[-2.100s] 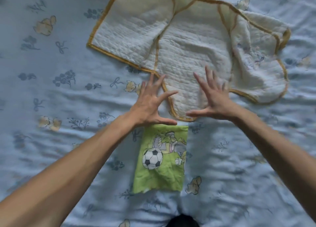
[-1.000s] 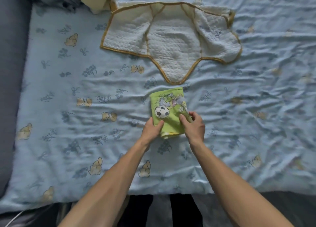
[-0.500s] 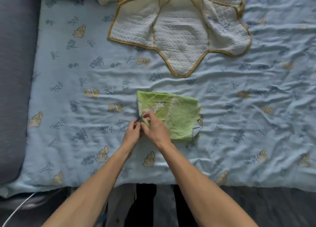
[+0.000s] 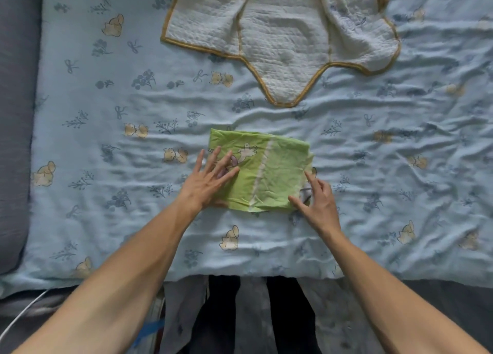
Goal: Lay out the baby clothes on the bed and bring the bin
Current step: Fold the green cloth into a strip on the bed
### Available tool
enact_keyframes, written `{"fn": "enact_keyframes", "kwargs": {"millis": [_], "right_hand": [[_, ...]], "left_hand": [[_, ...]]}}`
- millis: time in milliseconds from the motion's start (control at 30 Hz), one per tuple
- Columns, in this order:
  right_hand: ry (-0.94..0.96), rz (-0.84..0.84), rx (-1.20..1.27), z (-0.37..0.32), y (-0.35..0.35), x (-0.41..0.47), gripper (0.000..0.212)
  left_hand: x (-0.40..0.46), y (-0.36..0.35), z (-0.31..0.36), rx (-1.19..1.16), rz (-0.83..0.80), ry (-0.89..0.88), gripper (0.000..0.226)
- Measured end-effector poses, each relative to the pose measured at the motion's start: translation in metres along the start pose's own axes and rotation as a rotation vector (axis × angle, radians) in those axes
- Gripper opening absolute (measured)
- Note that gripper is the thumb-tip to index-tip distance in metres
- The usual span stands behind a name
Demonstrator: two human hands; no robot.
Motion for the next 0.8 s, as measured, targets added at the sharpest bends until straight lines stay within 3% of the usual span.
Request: {"fn": "enact_keyframes", "kwargs": {"millis": [67, 133, 300, 400, 533, 667, 733, 800], "right_hand": [[0.124, -0.021, -0.025, 0.004, 0.003, 0.005, 0.083], [0.122, -0.004, -0.016, 0.014, 0.007, 0.013, 0.078], [-0.302, 0.056, 0.305, 0.032, 0.007, 0.021, 0.031], [-0.375, -0.093, 0.381, 0.026, -0.007, 0.019, 0.034], [-0.414, -0.186, 0.471, 0.017, -0.020, 0.024, 0.055], [-0.631, -0.310, 0.861, 0.012, -0.035, 0.026, 0.030], [-0.783, -0.324, 0.991, 0.011, -0.038, 0.023, 0.037], [-0.806, -0.343, 0.986, 0.011, -0.037, 0.020, 0.043]], "left_hand": [[0.003, 0.010, 0.005, -0.043, 0.040, -0.062, 0.102], [0.013, 0.026, 0.015, -0.096, 0.087, -0.120, 0.103], [0.055, 0.064, 0.078, -0.297, 0.037, -0.084, 0.096], [0.071, 0.074, 0.127, -0.357, -0.017, -0.111, 0.102], [0.073, 0.066, 0.131, -0.317, -0.087, -0.096, 0.103], [0.070, 0.061, 0.120, -0.398, -0.046, -0.047, 0.086], [0.069, 0.061, 0.117, -0.489, 0.011, 0.005, 0.077], [0.069, 0.058, 0.111, -0.575, 0.055, 0.064, 0.063]]}}
Point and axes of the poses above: each hand's wrist, its own x-axis towards the middle knuckle, its own y-axis out of the back of the hand, z = x × y, the point moved 5 cm from there along x, towards the middle knuckle, and after that the axes turned 14 degrees about z, right-handed, at the moved point
